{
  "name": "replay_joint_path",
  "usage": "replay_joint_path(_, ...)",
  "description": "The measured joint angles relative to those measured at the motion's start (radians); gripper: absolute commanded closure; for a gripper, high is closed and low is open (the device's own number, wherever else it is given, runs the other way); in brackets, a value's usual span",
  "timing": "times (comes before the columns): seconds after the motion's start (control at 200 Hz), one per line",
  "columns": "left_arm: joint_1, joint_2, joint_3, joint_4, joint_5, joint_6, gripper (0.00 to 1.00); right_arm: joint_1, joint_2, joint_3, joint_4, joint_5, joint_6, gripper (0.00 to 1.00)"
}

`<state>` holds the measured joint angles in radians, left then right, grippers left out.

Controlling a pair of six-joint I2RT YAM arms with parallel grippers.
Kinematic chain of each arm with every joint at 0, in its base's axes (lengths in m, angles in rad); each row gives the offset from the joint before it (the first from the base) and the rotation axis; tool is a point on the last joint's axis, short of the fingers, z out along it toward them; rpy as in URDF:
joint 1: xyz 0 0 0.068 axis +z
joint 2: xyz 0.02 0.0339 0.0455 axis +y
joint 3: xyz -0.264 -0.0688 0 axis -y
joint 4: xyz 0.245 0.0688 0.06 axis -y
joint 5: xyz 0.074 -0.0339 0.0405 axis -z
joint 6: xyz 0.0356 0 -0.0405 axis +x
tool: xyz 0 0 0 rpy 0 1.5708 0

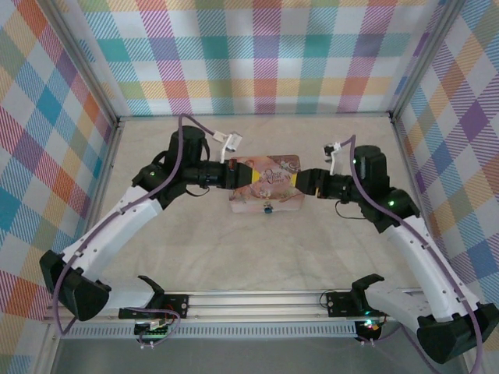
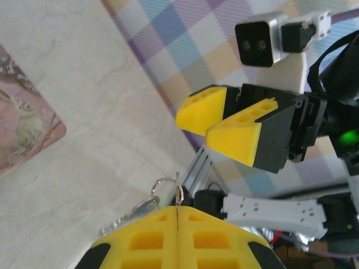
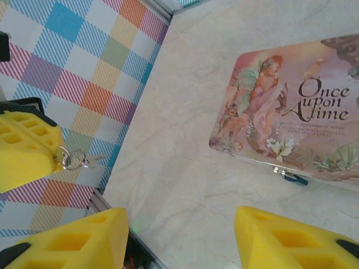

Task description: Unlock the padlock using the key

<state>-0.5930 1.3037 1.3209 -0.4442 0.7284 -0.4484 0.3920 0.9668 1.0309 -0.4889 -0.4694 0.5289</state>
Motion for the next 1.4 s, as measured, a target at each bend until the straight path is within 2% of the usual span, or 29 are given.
replay_joint_path(0.185, 0.000, 0.059, 0.016, -0.114, 0.086, 0.098, 1.00, 0.000, 0.015, -0.057, 0.132, -0.119, 0.023, 0.56)
replay_joint_path(0.395, -0.013, 0.060, 0.021, -0.134, 0.192, 0.194, 1.00, 0.029, 0.024, -0.114, 0.339, -0.245, 0.066, 0.54)
replay_joint_path(0.775, -0.015, 0.049, 0.024, -0.132, 0.240, 0.233, 1.00, 0.131, 0.057, -0.108, 0.373, -0.303, 0.047, 0.58)
replay_joint_path(1.02, -0.022, 0.049, 0.024, -0.130, 0.251, 0.233, 1.00, 0.141, 0.081, -0.085, 0.352, -0.310, 0.021, 0.75)
replay_joint_path(1.28, -0.022, 0.049, 0.024, -0.129, 0.246, 0.233, 1.00, 0.145, 0.085, -0.062, 0.325, -0.322, -0.015, 1.00)
replay_joint_path(1.4, -0.022, 0.049, 0.024, -0.129, 0.248, 0.234, 1.00, 0.145, 0.076, -0.062, 0.315, -0.327, -0.022, 1.00)
